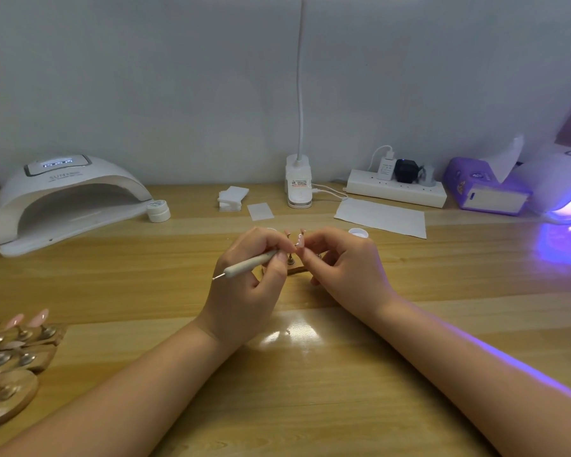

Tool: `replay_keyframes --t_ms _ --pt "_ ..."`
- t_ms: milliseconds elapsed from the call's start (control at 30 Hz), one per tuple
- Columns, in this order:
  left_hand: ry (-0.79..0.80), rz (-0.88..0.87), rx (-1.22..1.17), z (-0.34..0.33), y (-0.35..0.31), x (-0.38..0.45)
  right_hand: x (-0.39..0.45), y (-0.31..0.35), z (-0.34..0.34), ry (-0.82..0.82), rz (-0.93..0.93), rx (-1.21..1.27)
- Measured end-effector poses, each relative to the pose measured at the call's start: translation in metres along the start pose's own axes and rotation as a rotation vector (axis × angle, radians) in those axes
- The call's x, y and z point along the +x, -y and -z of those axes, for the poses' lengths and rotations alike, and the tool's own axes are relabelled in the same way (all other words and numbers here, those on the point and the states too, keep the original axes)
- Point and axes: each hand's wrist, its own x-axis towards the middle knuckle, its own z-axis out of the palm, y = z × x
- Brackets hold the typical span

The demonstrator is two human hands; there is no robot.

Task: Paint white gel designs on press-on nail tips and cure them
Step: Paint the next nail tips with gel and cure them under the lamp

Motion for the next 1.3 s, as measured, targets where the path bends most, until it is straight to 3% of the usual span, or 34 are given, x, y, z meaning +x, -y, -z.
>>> replay_keyframes --t_ms 1300 --pt "-0.052 0.065 -0.077 -0.0031 0.0039 0.0006 -0.0002 -0.0004 0.0005 0.01 -0.014 0.015"
